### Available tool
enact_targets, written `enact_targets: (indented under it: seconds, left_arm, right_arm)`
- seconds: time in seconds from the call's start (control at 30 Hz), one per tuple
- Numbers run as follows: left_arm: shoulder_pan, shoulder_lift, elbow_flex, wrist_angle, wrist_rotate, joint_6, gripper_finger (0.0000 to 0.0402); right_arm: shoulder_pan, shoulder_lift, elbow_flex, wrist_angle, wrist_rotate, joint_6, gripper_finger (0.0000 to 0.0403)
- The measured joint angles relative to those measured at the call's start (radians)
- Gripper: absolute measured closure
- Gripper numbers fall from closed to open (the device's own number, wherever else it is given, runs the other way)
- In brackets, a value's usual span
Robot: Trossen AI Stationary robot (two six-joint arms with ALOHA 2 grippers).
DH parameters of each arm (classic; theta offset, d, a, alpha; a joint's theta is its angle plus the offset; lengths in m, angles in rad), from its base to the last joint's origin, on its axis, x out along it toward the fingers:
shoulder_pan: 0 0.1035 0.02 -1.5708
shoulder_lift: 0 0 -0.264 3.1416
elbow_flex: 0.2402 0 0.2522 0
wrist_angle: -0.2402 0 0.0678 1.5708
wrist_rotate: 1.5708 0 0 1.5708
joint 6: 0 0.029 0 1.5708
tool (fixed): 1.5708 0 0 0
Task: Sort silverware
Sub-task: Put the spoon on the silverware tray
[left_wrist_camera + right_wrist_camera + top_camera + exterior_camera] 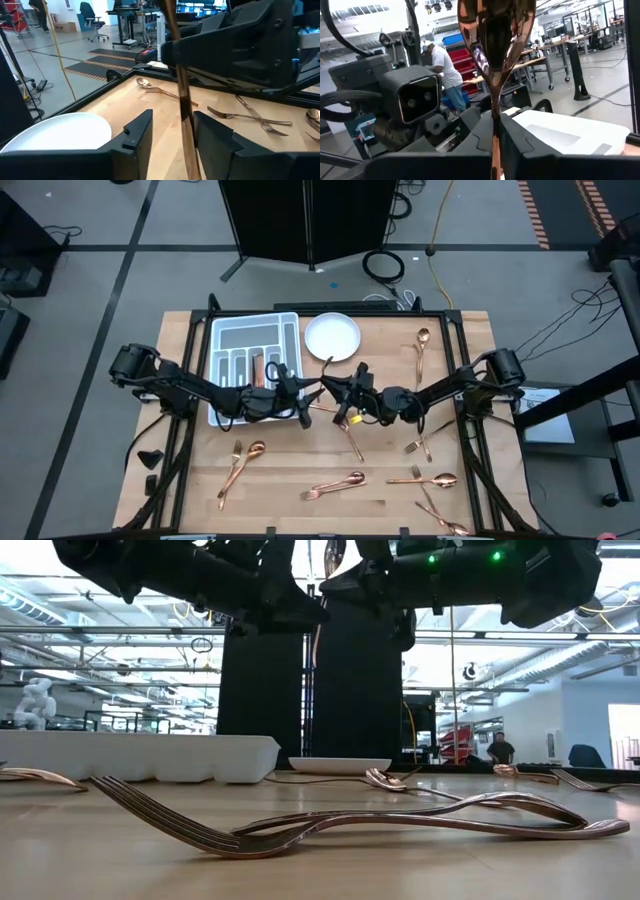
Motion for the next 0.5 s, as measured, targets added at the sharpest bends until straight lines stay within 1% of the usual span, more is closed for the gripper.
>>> enact_targets:
  seconds: [0.13,0.27,0.3,0.5]
  left_arm:
    - [0.000,0.000,0.000,-0.002,0.003,0.000,0.0314]
    - [0.005,0.000,0.000,-0.004,0.007,0.000,0.0378]
    - [0.006,0.000,0.000,-0.007,0.006,0.000,0.0389]
    - [0.006,0.000,0.000,-0.010,-0.002,0.003,0.0398]
  right_arm:
    - [0.000,0.000,0.000,-0.002,0.001,0.009,0.0402]
    - [-0.001,0.000,0.000,-0.002,0.002,0.009,0.0403]
    - [-0.001,0.000,0.000,-0.003,0.003,0.012,0.0402]
    - [-0.001,0.000,0.000,-0.004,0.001,0.040,0.0375]
